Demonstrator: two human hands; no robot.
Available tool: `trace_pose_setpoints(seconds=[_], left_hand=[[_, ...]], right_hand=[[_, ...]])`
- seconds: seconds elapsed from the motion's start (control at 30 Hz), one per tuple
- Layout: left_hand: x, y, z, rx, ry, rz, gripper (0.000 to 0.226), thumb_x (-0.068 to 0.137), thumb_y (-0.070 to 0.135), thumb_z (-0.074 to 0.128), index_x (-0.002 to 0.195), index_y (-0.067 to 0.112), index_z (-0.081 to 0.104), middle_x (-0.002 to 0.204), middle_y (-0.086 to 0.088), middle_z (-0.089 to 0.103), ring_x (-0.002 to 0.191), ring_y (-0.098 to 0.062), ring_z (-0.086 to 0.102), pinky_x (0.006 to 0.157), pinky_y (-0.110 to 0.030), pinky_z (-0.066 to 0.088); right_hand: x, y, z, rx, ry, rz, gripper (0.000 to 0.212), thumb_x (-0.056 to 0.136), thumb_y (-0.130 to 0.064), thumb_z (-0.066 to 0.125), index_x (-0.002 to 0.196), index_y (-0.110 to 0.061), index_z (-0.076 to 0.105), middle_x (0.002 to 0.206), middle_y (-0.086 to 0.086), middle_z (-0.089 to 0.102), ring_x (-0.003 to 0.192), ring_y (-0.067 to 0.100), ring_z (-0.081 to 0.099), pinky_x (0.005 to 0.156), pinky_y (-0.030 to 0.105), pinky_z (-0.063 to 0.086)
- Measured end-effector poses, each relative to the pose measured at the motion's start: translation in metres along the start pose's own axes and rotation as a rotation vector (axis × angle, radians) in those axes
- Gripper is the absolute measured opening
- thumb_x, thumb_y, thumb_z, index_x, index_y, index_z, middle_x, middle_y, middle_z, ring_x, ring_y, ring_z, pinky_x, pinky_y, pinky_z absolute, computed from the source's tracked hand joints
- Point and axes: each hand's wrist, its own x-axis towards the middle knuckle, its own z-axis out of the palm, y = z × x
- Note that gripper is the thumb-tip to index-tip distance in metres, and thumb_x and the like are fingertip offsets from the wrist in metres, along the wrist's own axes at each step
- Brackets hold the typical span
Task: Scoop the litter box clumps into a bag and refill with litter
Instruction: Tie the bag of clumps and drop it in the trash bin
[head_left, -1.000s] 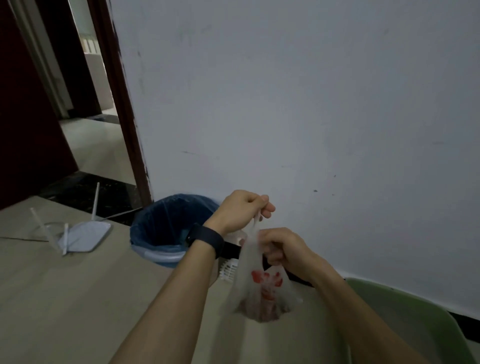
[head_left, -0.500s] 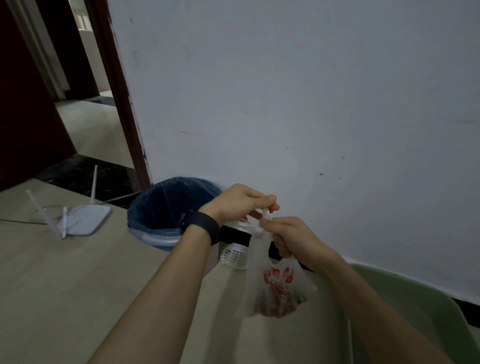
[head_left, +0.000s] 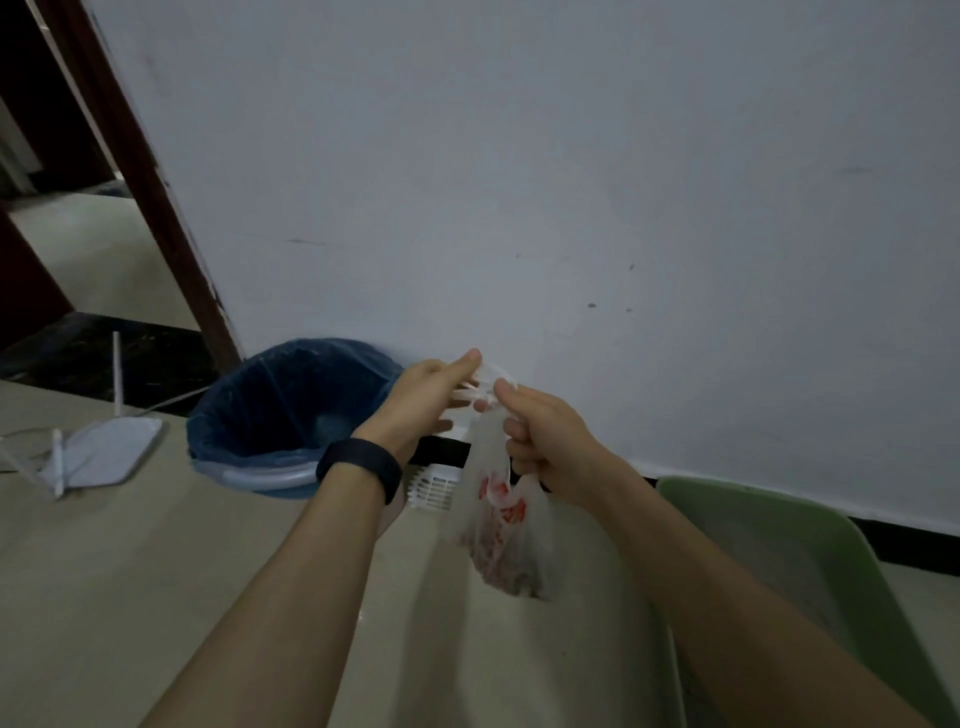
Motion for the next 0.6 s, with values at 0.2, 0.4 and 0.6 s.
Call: trace_pose_setpoints(seconds=[0.2,0.4,0.6], left_hand=[[0.001,-0.021,0.017,-0.312,-0.290,-0.200,0.058,0.097,0.058,0.038,0.119,0.012,0.066,0.108,-0.013,0.070,0.099,-0.028,0.066,0.094,-0.047,0.049],[0.006,-0.031,0.024,0.029,-0.328,-0.019,0.033,0.087,0.031,0.071,0.117,0.017,0.066,0.101,-0.005,0.074,0.094,-0.022,0.071,0.086,-0.038,0.056],[0.007,-0.039,0.019,0.054,-0.214,-0.002,0.019,0.089,0.023,0.070,0.091,0.004,0.073,0.087,-0.011,0.072,0.084,-0.024,0.070,0.078,-0.032,0.058]], right_hand=[[0.007,-0.002,-0.013,0.401,-0.071,0.170,0.033,0.102,-0.040,0.044,0.076,-0.020,0.050,0.053,-0.009,0.032,0.037,0.006,0.020,0.044,0.022,0.014],[0.017,0.001,-0.025,0.416,-0.031,0.177,0.037,0.099,-0.042,0.052,0.071,-0.019,0.045,0.053,-0.007,0.028,0.036,0.006,0.020,0.039,0.019,0.014],[0.010,0.006,-0.047,0.214,-0.203,0.190,0.019,0.097,-0.026,0.054,0.084,-0.014,0.061,0.067,-0.005,0.049,0.048,0.007,0.028,0.048,0.021,0.021]])
